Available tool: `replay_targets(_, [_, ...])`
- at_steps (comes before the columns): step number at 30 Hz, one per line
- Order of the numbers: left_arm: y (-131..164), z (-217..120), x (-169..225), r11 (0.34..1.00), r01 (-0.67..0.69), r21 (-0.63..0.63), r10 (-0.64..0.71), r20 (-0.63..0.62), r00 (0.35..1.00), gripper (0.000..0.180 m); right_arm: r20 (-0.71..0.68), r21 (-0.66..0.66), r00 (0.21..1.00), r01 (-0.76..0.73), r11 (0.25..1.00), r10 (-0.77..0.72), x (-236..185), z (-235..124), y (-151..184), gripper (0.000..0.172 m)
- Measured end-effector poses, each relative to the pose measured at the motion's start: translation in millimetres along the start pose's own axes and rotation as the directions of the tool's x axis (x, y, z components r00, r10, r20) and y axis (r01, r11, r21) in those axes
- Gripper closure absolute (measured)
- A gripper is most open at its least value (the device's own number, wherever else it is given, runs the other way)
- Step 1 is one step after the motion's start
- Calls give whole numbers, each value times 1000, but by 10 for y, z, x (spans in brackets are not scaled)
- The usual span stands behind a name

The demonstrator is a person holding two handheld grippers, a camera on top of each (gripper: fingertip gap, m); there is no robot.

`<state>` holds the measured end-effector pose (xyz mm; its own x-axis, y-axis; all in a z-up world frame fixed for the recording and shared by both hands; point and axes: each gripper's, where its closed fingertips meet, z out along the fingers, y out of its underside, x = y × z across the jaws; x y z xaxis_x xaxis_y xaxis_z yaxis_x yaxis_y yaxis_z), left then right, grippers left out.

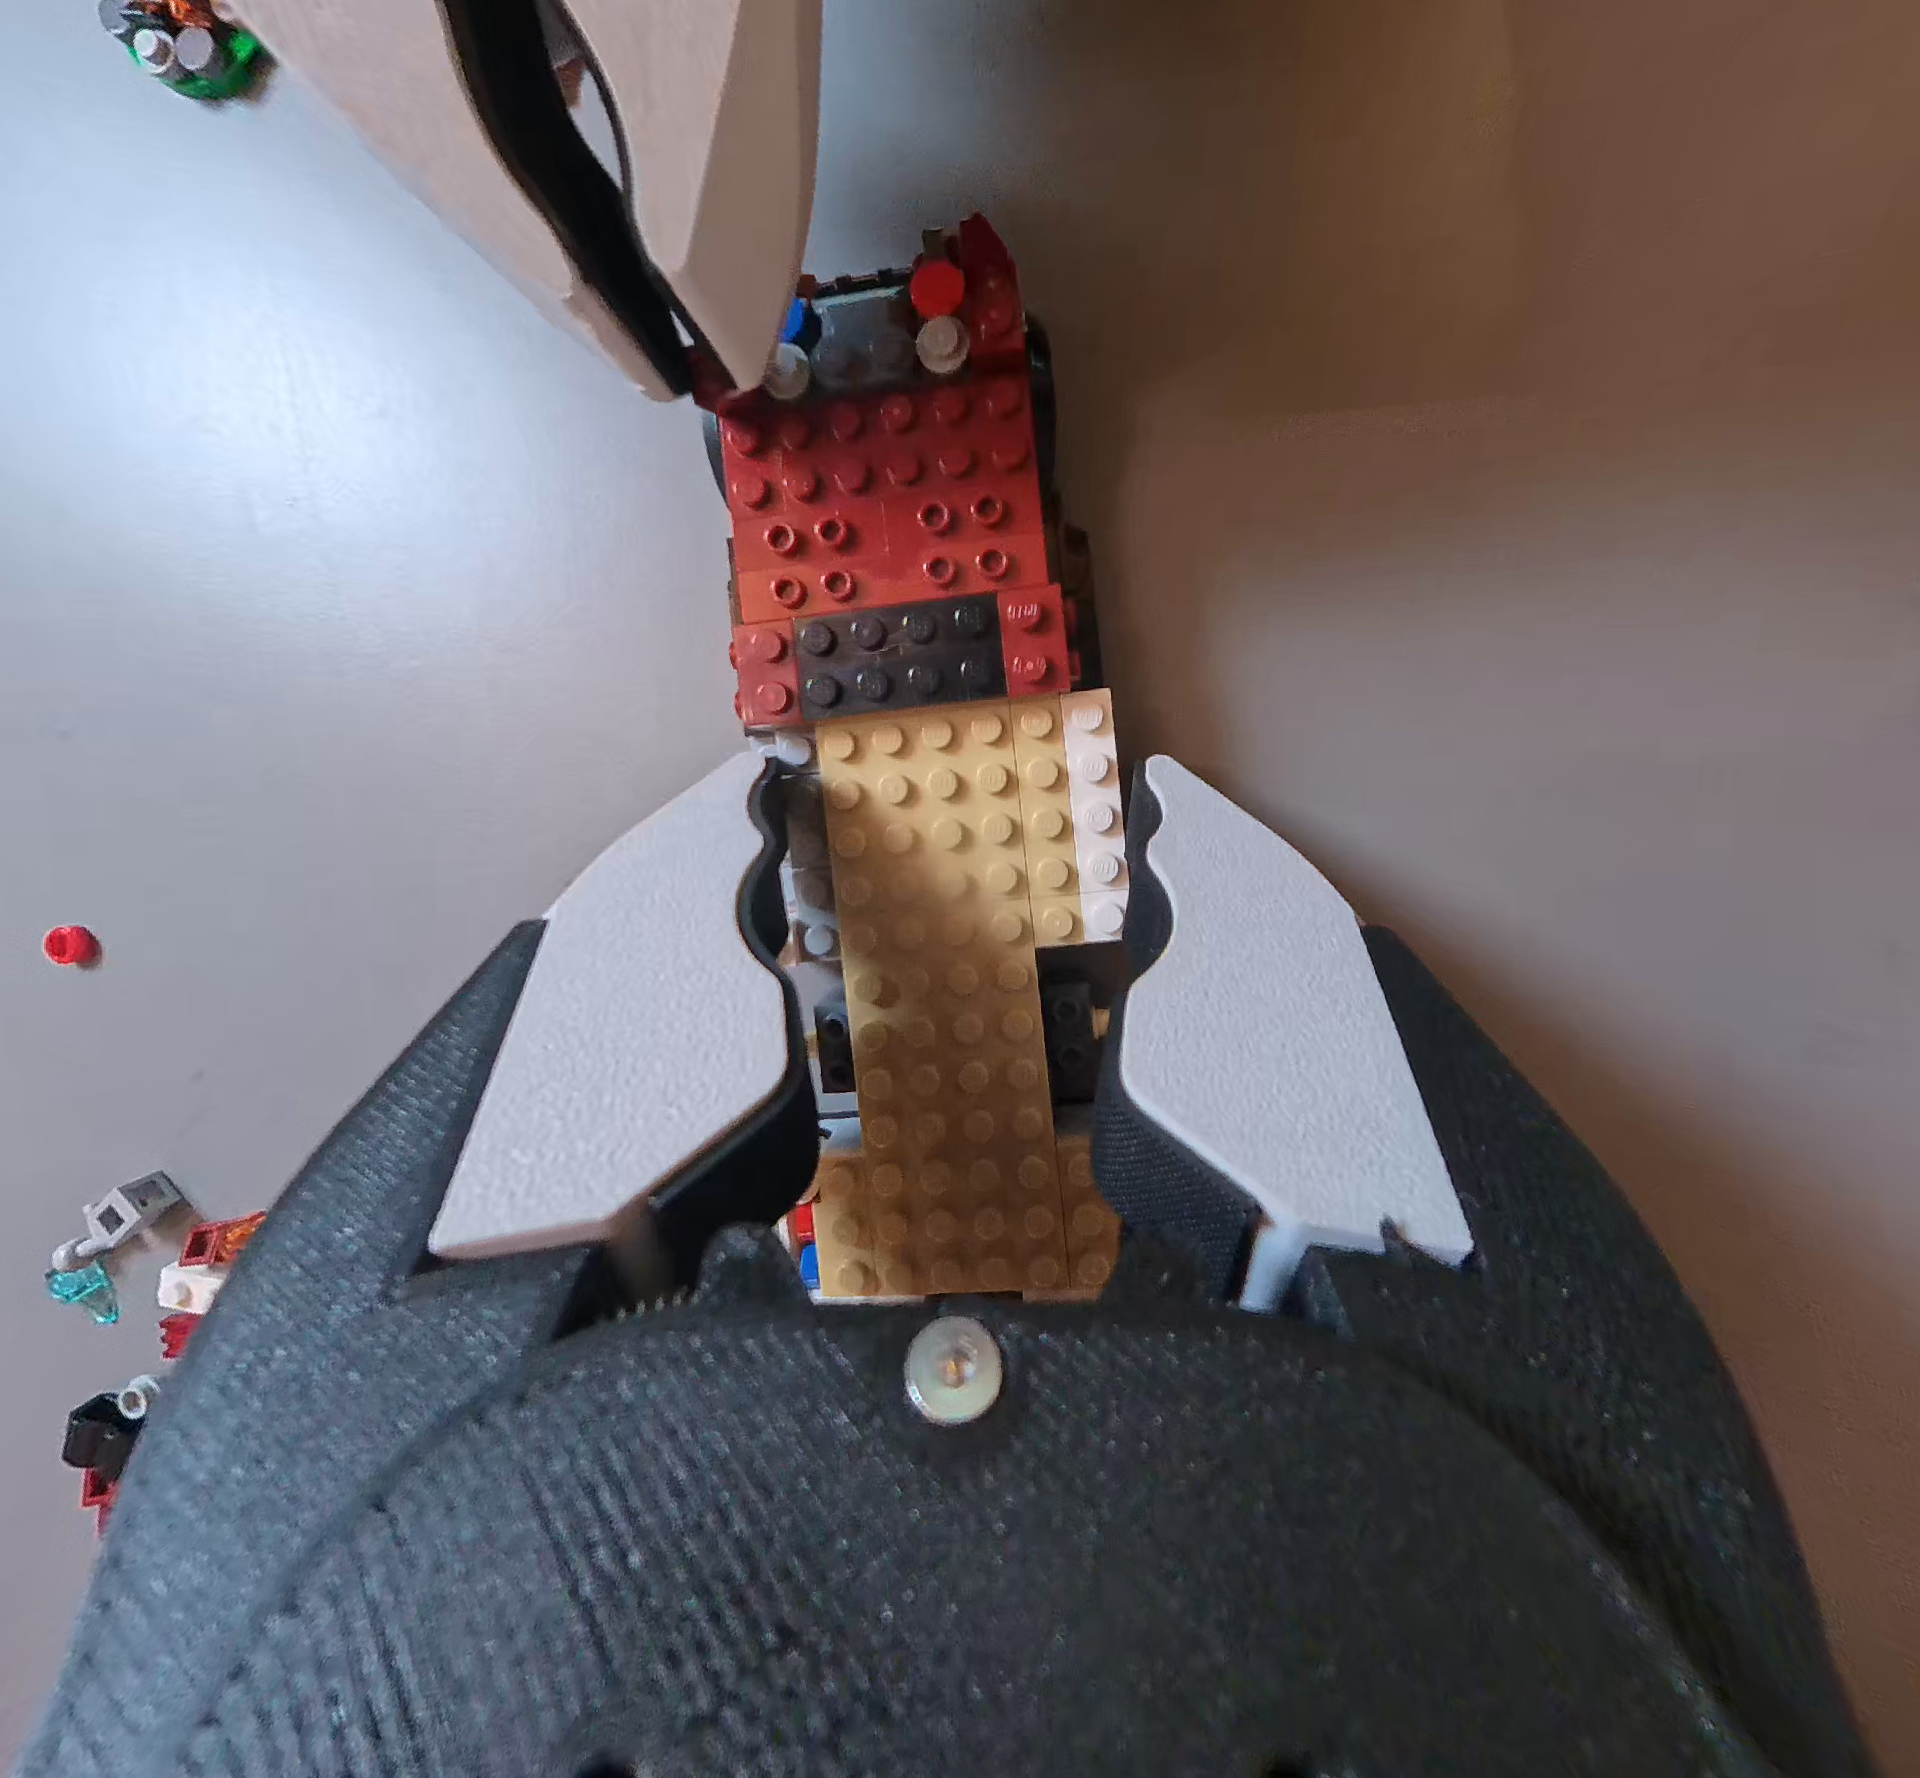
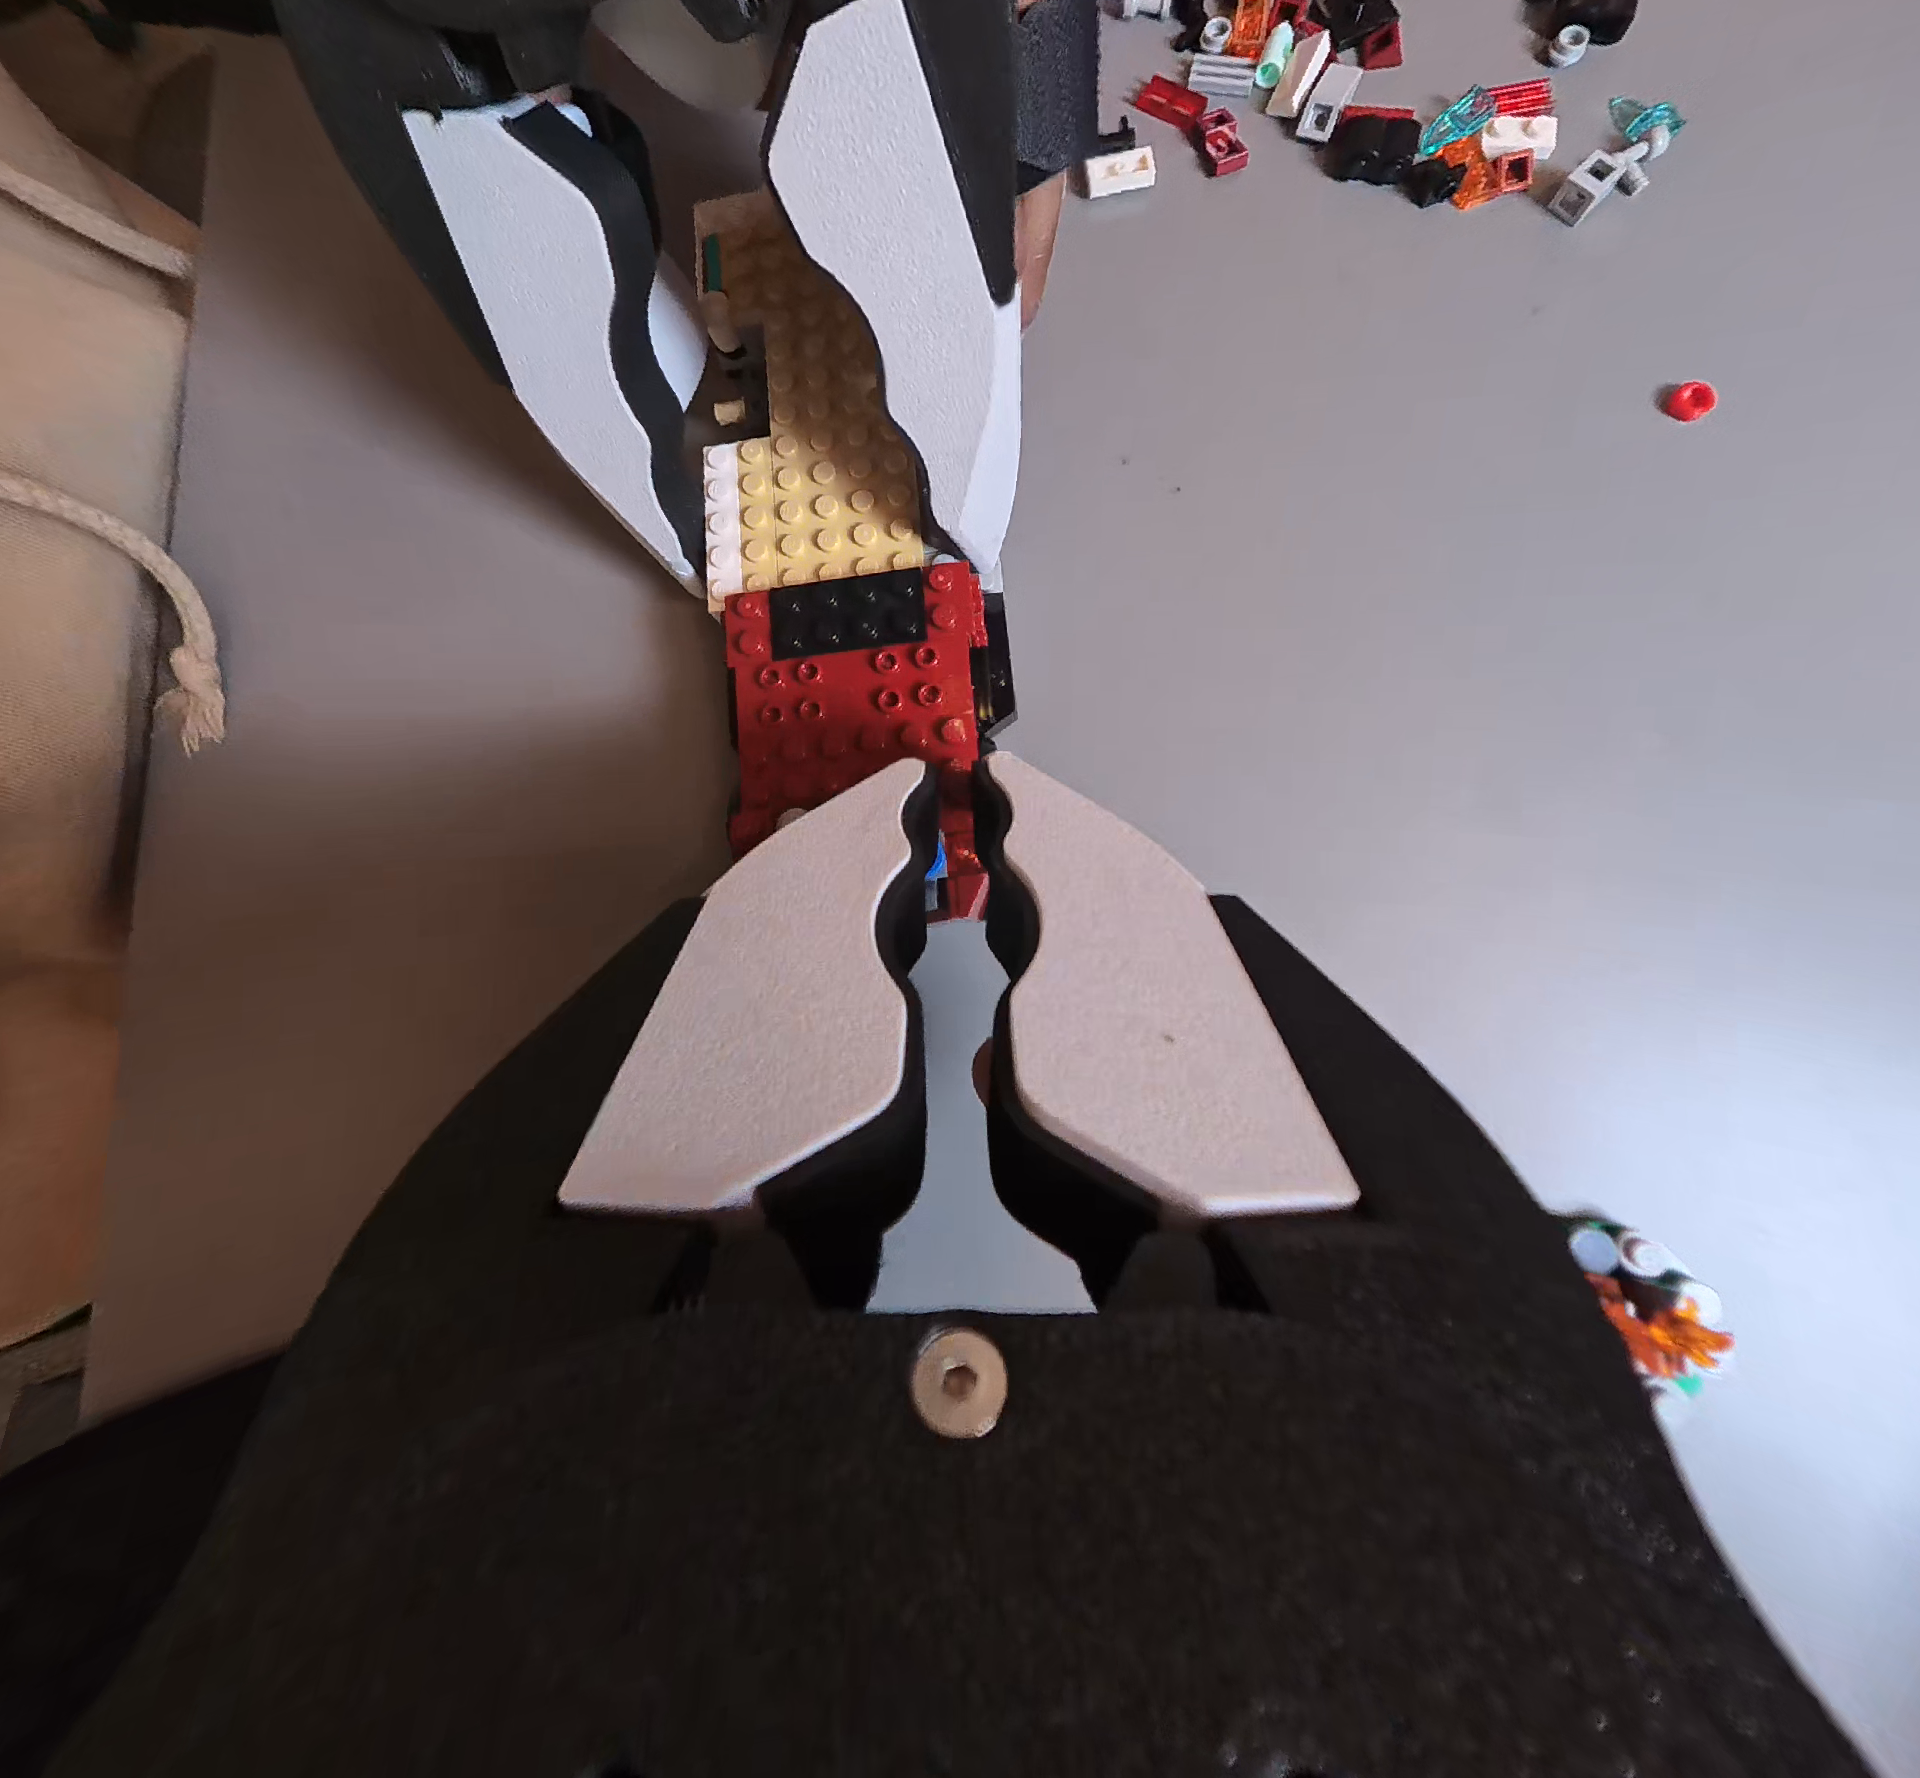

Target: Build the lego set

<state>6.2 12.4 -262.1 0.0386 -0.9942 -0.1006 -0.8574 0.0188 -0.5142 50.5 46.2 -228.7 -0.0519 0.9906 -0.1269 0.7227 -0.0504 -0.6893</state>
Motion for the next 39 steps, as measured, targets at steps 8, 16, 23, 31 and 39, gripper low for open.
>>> replay_targets(8, [-1, 6, 5, 1000, 5, 5, -5, -5, 1000, 117, 36, 129, 997, -72, 989, 68, -12, -7, 11, 166])
replay_targets(16, [1, 5, 5, 1000, 13, 8, -13, -6, 1000, 117, 44, 220, 995, -95, 971, 88, -6, -17, -51, 168])
replay_targets(23, [1, 5, 5, 1000, 15, 10, -15, -6, 1000, 117, 45, 201, 994, -105, 974, 98, -5, -29, 5, 167])
replay_targets(31, [1, 6, 6, 1000, 16, 13, -16, -6, 1000, 117, 50, 128, 996, -77, 989, 72, -10, -38, 19, 167])
replay_targets(39, [1, 6, 6, 1000, 17, 16, -17, -5, 1000, 117, 46, -17, 998, -37, 999, 38, -8, -27, 26, 167])
